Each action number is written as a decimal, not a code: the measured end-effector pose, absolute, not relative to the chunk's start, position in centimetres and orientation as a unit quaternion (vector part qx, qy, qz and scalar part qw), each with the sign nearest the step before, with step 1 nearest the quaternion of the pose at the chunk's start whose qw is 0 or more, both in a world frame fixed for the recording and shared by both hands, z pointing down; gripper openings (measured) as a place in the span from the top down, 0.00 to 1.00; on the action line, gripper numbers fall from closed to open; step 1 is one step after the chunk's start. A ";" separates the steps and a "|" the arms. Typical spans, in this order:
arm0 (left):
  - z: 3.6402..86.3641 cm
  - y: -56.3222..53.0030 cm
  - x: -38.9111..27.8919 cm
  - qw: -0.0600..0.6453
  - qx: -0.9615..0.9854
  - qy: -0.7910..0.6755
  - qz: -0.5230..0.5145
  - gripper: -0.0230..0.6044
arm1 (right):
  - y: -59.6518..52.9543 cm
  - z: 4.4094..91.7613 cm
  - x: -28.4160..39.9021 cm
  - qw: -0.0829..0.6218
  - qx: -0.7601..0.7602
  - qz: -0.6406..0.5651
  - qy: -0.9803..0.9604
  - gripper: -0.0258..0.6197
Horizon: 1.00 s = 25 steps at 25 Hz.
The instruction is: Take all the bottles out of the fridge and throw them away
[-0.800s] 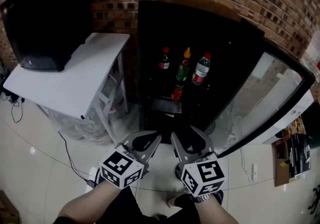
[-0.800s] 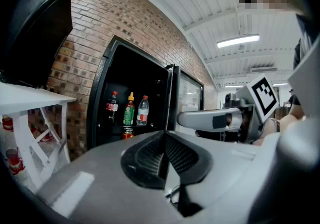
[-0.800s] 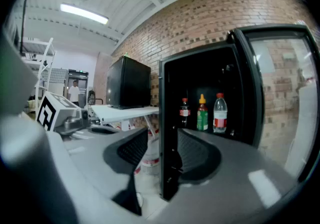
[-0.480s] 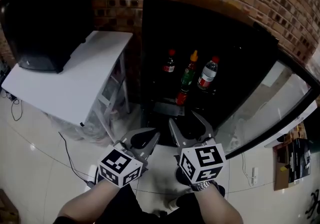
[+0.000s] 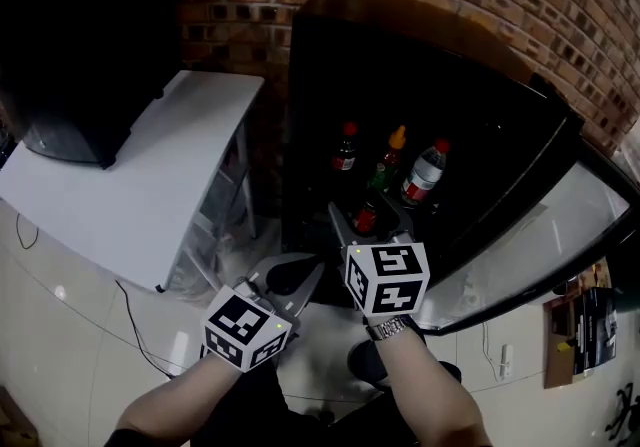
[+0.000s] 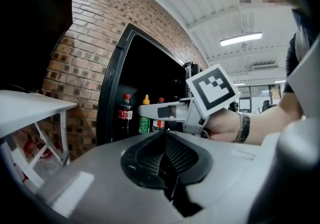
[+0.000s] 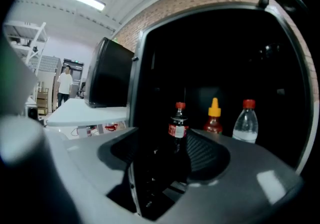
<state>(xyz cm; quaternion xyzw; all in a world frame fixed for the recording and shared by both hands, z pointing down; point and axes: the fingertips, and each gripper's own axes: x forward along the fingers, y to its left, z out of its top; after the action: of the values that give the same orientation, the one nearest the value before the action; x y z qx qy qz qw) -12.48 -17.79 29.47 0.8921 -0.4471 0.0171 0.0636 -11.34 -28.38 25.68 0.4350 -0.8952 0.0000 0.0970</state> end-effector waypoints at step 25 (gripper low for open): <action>31.5 -25.8 -14.2 0.090 0.905 -0.414 0.023 0.96 | -41.4 28.6 -15.4 0.139 0.470 0.023 -0.871 0.50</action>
<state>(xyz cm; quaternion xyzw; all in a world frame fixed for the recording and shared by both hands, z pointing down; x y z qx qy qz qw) -14.23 -25.78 31.54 0.9054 -0.4142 0.0228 0.0900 -15.42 -41.44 28.59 0.4702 -0.8713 0.0227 0.1387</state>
